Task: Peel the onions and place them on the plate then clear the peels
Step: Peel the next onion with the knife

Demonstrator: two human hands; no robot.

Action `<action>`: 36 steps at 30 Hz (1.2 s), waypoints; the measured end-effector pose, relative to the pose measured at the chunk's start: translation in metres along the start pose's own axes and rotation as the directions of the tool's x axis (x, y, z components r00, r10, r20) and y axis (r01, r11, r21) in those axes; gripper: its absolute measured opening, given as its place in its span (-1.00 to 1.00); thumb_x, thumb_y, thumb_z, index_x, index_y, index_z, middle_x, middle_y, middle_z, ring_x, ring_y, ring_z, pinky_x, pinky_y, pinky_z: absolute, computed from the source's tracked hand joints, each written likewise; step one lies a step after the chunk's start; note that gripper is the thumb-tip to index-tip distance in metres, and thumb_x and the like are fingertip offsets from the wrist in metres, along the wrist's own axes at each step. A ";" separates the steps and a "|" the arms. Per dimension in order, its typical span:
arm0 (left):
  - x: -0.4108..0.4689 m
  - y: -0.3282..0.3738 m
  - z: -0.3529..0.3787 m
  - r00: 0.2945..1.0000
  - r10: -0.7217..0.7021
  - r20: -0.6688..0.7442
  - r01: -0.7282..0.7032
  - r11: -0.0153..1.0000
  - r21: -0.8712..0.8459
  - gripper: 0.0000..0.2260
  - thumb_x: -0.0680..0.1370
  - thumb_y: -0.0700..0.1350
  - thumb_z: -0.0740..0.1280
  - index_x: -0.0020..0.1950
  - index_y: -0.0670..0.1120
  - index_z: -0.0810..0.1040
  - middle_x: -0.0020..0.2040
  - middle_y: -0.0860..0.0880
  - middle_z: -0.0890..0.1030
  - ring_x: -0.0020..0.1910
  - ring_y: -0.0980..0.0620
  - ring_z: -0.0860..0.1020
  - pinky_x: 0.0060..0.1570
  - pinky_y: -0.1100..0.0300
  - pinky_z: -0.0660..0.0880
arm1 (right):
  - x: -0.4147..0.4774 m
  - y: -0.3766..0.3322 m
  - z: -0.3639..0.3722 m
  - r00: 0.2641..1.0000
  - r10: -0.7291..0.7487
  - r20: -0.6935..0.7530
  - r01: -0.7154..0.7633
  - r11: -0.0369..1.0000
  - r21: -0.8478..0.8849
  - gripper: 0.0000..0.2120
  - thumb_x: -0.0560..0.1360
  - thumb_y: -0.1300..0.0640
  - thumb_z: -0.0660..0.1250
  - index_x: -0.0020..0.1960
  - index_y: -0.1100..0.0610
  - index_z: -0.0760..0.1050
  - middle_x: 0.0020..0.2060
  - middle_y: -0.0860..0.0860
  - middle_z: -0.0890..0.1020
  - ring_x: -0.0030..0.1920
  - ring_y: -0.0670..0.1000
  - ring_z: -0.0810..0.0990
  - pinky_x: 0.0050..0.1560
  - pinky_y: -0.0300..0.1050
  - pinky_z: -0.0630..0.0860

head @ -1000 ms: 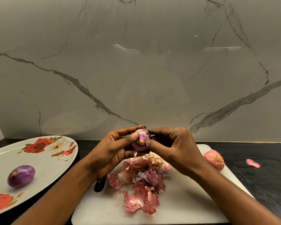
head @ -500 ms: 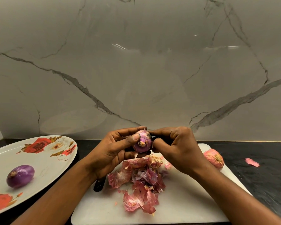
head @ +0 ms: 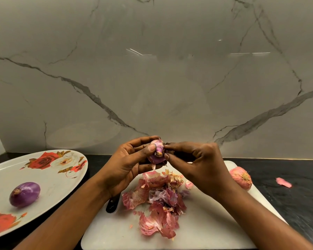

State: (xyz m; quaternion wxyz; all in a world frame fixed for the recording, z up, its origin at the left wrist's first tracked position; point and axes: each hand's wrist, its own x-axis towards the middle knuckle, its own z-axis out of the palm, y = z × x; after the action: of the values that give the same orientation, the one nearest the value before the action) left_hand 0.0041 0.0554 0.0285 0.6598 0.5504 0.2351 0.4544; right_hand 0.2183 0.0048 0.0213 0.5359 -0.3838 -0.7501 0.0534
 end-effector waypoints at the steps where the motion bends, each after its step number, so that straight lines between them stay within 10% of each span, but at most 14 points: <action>1: -0.001 0.001 0.001 1.000 -0.005 -0.002 0.005 1.000 -0.002 -0.62 0.53 -0.20 0.41 0.35 -0.20 0.61 0.24 -0.27 0.69 0.10 -0.28 0.72 -0.15 0.12 0.72 | 0.000 0.000 0.000 1.000 -0.013 -0.005 0.013 1.000 -0.004 -0.73 0.54 0.18 0.55 0.23 0.11 0.72 0.08 -0.07 0.77 0.04 -0.20 0.75 0.04 -0.18 0.71; 11: -0.002 -0.001 0.003 1.000 -0.001 -0.004 0.001 0.999 0.051 -0.61 0.48 -0.18 0.44 0.30 -0.18 0.64 0.20 -0.24 0.71 0.06 -0.20 0.74 -0.17 0.16 0.70 | -0.002 -0.006 0.003 0.996 -0.059 -0.064 0.058 0.998 -0.018 -0.74 0.55 -0.01 0.45 0.14 0.10 0.75 -0.02 -0.11 0.78 -0.07 -0.26 0.74 -0.06 -0.23 0.70; 22: -0.003 -0.002 0.001 0.999 -0.031 0.039 0.028 0.997 0.075 -0.60 0.51 -0.20 0.44 0.35 -0.20 0.61 0.22 -0.27 0.69 0.12 -0.35 0.71 -0.08 0.09 0.72 | -0.001 0.001 0.003 0.996 -0.004 -0.088 -0.004 0.996 -0.091 -0.90 0.56 0.22 0.49 0.00 0.11 0.78 -0.24 -0.16 0.74 -0.29 -0.16 0.69 -0.30 -0.28 0.59; 36: -0.002 -0.001 0.000 0.999 -0.006 0.032 0.004 0.997 0.075 -0.61 0.52 -0.17 0.42 0.35 -0.19 0.63 0.24 -0.26 0.69 0.16 -0.24 0.71 -0.11 0.10 0.72 | 0.002 -0.001 -0.002 0.975 0.186 0.118 -0.204 0.964 0.169 -0.63 0.50 0.18 0.54 0.29 0.10 0.68 0.06 -0.08 0.78 0.03 -0.13 0.77 0.07 -0.11 0.72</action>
State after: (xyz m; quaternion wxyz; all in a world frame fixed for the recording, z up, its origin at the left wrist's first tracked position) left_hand 0.0034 0.0532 0.0272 0.6435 0.5814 0.2429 0.4346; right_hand 0.2196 0.0046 0.0243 0.5217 -0.4027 -0.7269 0.1929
